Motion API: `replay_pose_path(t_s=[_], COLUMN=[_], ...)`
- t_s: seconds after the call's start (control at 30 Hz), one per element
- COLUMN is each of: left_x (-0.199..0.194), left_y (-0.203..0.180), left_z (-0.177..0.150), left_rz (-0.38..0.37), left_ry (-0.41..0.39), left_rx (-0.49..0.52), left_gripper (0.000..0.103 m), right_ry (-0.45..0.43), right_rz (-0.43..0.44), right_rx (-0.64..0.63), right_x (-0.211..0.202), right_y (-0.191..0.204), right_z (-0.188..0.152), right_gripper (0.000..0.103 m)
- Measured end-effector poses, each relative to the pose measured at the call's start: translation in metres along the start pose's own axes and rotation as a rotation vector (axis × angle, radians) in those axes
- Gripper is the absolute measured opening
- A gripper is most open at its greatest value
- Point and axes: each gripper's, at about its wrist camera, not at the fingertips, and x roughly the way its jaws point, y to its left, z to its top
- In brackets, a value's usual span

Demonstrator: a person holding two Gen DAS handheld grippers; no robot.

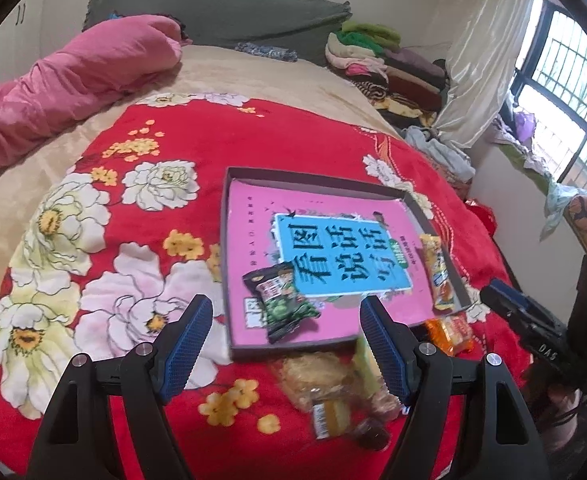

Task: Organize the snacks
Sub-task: 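Withdraw both tools from the tray back toward the remaining snacks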

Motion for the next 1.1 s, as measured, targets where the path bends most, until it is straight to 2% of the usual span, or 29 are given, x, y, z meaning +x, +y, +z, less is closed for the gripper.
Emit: replay_pose_path(t_s=[0.4, 0.93, 1.1], left_x=[0.006, 0.014, 0.020], left_y=[0.017, -0.008, -0.016], left_z=[-0.026, -0.045, -0.051], left_rz=[0.028, 0.004, -0.005], left_ry=[0.092, 0.152, 0.172], left_rx=[-0.005, 0.082, 0.109], left_gripper=[0.077, 0.078, 0.077], right_ry=[0.009, 0.069, 0.107], right_rz=[0.007, -0.005, -0.007], right_rx=[-0.018, -0.028, 0.008], right_x=[-0.009, -0.021, -0.021], right_y=[0.013, 0.025, 0.021], right_z=[-0.008, -0.029, -0.037], right_gripper=[0.059, 0.059, 0.059])
